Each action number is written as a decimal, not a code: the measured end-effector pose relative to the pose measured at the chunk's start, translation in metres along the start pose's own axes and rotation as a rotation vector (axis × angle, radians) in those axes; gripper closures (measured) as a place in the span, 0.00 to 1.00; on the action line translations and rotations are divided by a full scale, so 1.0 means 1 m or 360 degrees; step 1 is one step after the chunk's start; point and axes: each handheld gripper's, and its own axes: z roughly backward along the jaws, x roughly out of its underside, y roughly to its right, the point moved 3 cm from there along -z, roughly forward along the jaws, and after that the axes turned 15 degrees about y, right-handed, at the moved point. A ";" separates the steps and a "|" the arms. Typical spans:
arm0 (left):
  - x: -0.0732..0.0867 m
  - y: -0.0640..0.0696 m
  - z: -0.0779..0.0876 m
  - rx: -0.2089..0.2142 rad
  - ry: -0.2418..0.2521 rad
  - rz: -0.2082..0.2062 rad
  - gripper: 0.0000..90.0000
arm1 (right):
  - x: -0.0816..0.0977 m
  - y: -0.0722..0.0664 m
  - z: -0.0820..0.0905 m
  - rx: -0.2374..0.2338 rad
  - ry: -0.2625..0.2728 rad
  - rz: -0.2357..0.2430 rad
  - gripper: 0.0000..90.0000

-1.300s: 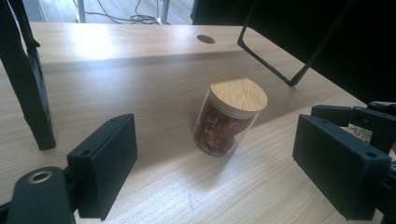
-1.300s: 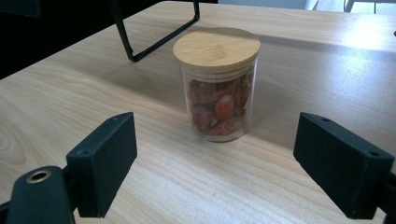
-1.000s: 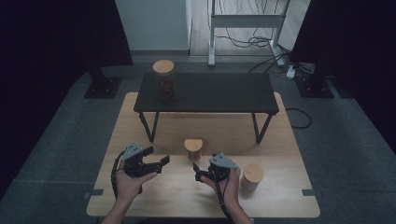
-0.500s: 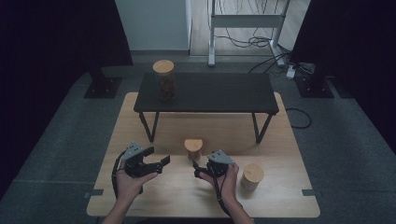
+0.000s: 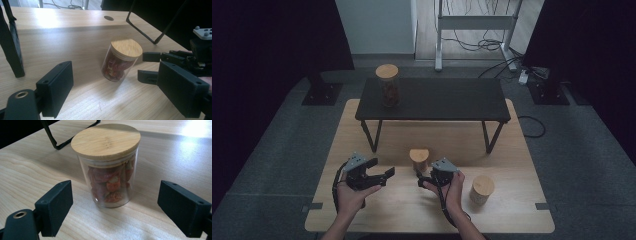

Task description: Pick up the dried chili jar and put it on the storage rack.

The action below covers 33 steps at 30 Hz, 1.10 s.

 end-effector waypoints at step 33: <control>0.001 -0.001 -0.002 0.0000 -0.0025 -0.0004 0.16 | -0.009 -0.002 -0.040 -0.0025 -0.0042 0.0042 0.15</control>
